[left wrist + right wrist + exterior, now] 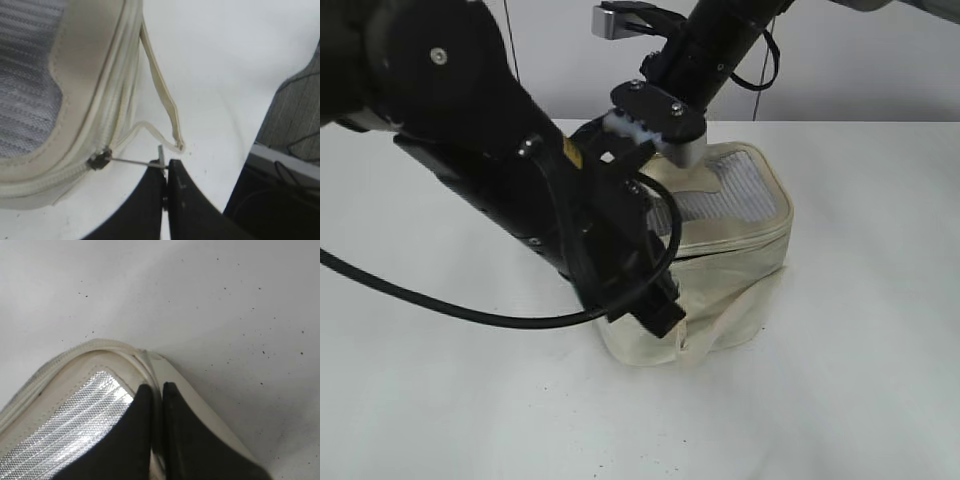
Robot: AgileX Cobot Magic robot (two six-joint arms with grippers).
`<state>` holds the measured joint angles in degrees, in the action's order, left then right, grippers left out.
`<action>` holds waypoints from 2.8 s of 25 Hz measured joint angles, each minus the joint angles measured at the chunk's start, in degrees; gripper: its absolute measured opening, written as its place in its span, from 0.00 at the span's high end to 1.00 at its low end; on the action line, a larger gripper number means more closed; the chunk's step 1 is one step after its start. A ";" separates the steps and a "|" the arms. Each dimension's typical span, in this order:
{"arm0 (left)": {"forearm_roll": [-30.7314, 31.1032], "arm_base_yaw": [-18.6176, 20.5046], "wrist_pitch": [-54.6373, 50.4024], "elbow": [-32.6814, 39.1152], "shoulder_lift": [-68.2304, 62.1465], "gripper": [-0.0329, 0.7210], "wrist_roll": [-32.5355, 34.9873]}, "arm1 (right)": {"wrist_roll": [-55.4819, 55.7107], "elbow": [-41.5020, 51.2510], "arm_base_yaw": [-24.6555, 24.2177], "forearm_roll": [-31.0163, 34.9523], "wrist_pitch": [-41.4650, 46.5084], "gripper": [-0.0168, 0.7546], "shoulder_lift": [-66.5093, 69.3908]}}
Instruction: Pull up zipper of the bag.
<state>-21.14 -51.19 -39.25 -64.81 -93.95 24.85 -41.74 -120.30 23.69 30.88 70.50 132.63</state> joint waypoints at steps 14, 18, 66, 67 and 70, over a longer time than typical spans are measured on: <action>-13.91 -0.77 12.33 0.55 -1.85 0.96 -7.36 | -0.05 0.00 -0.16 -0.34 0.00 0.97 0.00; -20.77 -1.24 16.96 0.55 -3.39 0.96 -7.42 | -0.05 0.00 -0.16 -0.39 0.00 0.97 0.00; -4.74 12.54 13.67 -6.90 -0.47 0.41 -6.48 | 15.13 -0.33 -8.98 -13.16 -0.43 0.42 -6.56; -4.74 13.10 13.25 -7.66 -1.46 0.41 -5.77 | 15.27 -0.33 -10.48 -12.86 -0.43 0.42 -6.56; -4.62 13.82 11.09 -11.78 -4.80 0.41 -3.38 | 15.53 -0.33 -14.42 -10.42 -0.49 0.44 -6.56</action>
<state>-25.76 -37.36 -28.16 -76.59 -98.75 21.47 -26.21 -120.63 9.28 20.45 70.00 126.07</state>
